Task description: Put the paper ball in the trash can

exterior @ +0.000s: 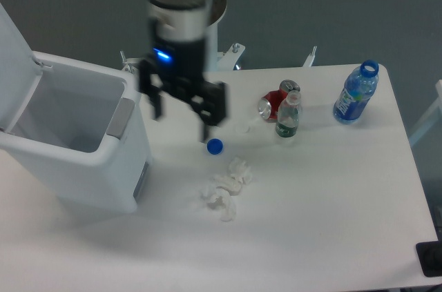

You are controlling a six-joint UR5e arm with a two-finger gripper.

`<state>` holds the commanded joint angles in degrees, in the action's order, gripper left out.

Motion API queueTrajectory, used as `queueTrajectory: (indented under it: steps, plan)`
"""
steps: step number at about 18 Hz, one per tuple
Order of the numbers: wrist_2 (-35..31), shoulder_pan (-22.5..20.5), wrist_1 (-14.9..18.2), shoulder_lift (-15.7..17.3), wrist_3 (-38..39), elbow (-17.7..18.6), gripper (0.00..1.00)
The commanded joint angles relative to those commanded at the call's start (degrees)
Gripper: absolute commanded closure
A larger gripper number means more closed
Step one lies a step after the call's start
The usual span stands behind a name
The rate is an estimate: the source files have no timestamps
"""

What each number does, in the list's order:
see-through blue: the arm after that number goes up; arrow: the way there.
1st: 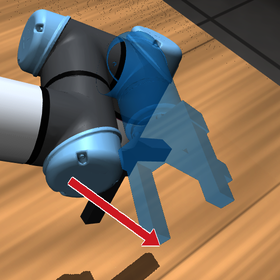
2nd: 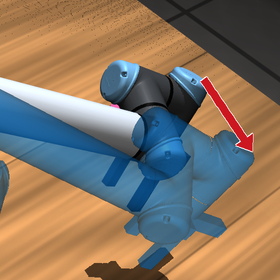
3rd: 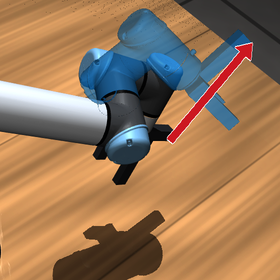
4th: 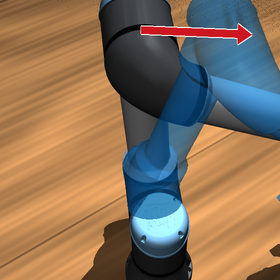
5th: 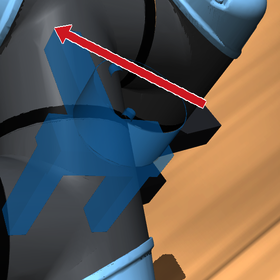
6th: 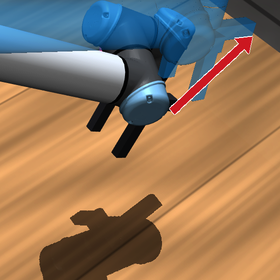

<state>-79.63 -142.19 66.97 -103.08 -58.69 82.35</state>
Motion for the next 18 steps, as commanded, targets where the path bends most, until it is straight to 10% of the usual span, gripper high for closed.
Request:
queueTrajectory:
  steps: [18]
  plan:
    - [-12.92,-5.55,1.06,-10.03,-15.58,0.53,0.0]
